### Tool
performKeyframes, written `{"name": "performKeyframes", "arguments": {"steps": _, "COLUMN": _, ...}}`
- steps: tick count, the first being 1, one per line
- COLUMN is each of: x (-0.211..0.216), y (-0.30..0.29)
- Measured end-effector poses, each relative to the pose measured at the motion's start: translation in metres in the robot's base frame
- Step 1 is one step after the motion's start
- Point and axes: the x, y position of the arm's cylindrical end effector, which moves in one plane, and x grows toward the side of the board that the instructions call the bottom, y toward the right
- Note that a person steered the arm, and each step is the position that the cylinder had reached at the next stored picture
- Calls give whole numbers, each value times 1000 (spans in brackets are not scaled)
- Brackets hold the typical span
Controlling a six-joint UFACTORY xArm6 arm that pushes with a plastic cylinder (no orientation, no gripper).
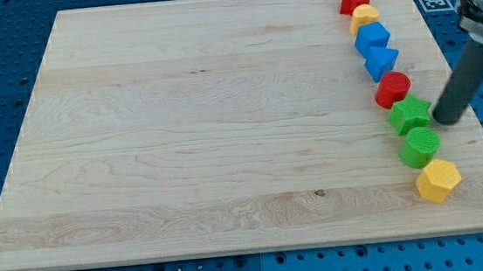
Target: Move your arm left a bit
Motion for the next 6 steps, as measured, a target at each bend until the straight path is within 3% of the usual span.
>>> {"name": "performKeyframes", "arguments": {"steps": 2, "x": 97, "y": 3}}
{"name": "performKeyframes", "arguments": {"steps": 3, "x": 117, "y": 0}}
{"name": "performKeyframes", "arguments": {"steps": 6, "x": 102, "y": -74}}
